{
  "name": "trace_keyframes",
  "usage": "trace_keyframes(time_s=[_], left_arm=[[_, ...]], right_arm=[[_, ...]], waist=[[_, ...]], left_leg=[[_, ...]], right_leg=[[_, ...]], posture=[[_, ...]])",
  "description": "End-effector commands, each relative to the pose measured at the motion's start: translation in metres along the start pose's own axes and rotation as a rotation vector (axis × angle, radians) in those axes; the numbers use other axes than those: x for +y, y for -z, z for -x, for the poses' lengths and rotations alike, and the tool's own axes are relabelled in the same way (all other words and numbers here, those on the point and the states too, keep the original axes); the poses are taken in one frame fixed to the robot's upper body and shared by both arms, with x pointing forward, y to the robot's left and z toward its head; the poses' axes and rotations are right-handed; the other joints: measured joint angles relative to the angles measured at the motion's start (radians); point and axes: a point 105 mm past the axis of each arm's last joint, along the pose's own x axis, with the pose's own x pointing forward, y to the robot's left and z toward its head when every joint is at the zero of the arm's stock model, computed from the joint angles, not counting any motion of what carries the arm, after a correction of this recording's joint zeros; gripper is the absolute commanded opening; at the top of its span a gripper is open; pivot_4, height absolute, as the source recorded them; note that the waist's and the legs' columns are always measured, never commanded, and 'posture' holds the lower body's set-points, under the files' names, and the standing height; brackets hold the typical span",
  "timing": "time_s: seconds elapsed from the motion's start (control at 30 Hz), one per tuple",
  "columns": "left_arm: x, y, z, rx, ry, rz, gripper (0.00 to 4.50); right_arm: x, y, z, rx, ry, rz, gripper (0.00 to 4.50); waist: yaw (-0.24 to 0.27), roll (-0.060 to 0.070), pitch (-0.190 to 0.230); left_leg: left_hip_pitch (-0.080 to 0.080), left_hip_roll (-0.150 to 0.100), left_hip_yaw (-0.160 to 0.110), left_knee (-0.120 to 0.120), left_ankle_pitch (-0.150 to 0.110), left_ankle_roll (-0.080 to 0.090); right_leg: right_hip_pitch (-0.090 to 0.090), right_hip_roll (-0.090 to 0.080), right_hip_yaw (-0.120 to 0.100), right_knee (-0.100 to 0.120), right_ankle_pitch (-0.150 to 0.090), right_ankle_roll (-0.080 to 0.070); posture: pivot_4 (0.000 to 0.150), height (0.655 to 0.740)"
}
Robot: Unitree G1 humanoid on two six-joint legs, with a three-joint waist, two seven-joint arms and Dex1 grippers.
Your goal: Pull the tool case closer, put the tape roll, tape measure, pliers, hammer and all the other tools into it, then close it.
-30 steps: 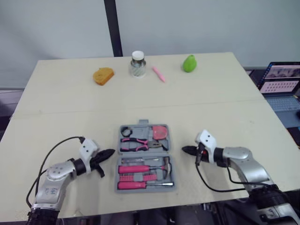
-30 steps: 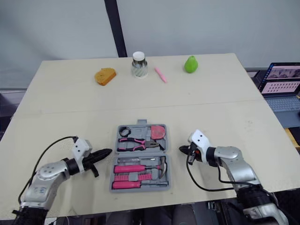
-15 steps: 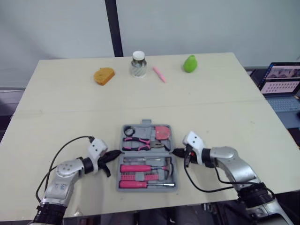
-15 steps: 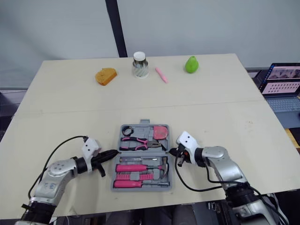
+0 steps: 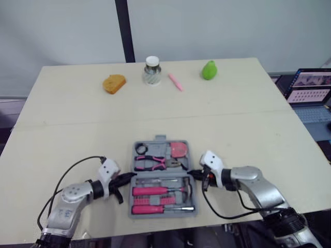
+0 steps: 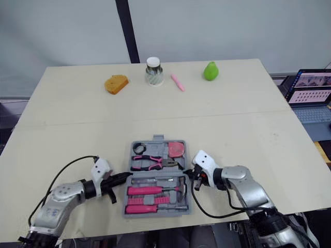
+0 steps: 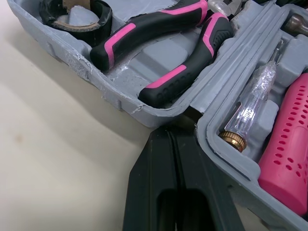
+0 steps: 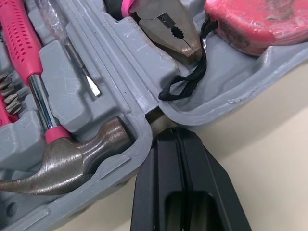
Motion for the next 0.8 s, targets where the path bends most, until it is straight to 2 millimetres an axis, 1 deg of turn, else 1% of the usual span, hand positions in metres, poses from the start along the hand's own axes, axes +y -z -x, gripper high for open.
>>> trace_keyframes(time_s=[0.03,0.2,0.37,0.6,0.8], left_arm=[[-0.023,0.000,0.001,0.000,0.083,0.010,0.01],[-0.028,0.006,0.011,0.022,0.076,0.032,0.01],[-0.034,0.011,0.016,0.035,0.070,0.049,0.01],[-0.032,0.012,0.016,0.039,0.054,0.049,0.01],[-0.026,0.009,0.013,0.028,0.039,0.031,0.01]], right_arm=[[0.023,-0.011,-0.002,-0.042,-0.099,0.022,0.00],[0.031,-0.007,-0.002,-0.029,-0.119,0.017,0.00],[0.034,-0.005,-0.002,-0.023,-0.130,0.013,0.00],[0.034,-0.005,-0.003,-0.021,-0.134,0.015,0.00],[0.033,-0.006,-0.003,-0.024,-0.131,0.016,0.00]], waist=[[0.000,0.000,0.000],[0.000,0.000,0.000],[0.001,0.000,0.000],[0.001,0.000,0.000],[0.001,0.000,0.000]], left_leg=[[0.000,0.000,0.000,0.000,0.000,0.000],[0.000,0.000,0.000,0.000,0.000,0.000],[0.000,0.001,0.000,0.000,0.000,0.000],[0.000,0.001,0.000,0.000,0.000,0.000],[0.000,0.001,0.000,0.000,0.000,0.000]], right_leg=[[0.000,0.000,0.000,0.000,0.000,0.000],[0.000,0.000,0.000,-0.001,0.000,0.000],[0.000,0.000,0.000,-0.001,0.000,0.000],[0.000,0.000,0.000,-0.001,0.000,0.000],[0.000,0.000,0.000,-0.001,0.000,0.000]], posture=[[0.150,0.7400],[0.150,0.7400],[0.150,0.7400],[0.150,0.7400],[0.150,0.7400]])
